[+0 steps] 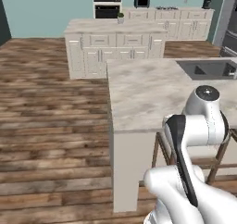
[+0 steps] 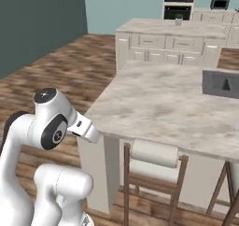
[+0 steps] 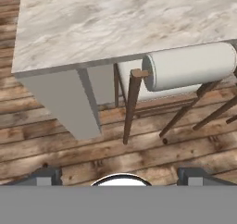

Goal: Take the smaller bowl and place it next to the appetizer plate on the dining counter , and place the larger bowl next to the plate with cooked food.

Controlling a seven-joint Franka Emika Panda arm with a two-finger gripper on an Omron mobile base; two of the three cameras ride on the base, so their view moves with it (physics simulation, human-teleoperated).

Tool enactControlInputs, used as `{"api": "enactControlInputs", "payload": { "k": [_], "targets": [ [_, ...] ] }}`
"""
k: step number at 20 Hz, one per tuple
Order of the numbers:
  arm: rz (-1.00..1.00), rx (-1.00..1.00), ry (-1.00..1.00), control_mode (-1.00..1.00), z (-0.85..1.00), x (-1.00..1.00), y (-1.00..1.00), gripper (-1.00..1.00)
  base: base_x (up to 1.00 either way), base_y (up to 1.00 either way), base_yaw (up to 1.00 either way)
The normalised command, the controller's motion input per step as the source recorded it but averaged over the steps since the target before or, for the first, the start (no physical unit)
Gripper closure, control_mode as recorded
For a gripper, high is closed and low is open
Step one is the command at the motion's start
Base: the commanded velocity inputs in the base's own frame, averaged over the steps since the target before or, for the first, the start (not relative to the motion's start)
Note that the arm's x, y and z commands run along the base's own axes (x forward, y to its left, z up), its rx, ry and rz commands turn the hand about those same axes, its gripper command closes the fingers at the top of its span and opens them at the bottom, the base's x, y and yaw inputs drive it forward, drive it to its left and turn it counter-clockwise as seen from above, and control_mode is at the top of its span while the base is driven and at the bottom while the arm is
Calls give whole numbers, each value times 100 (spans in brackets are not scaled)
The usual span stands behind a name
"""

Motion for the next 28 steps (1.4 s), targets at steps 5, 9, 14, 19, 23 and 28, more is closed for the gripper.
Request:
{"api": "enactControlInputs", "payload": {
  "k": [5,9,14,19,23,28],
  "targets": [
    [0,0,0,100,0,0,0,-100,0,100,-27],
    [0,0,0,100,0,0,0,-100,0,100,-28],
    [0,0,0,100,0,0,0,-100,0,100,-40],
    [0,0,0,100,0,0,0,-100,18,100,-44],
    [0,0,0,100,0,0,0,-100,75,100,-26],
    [0,0,0,100,0,0,0,-100,96,100,-22]
  ]
}}
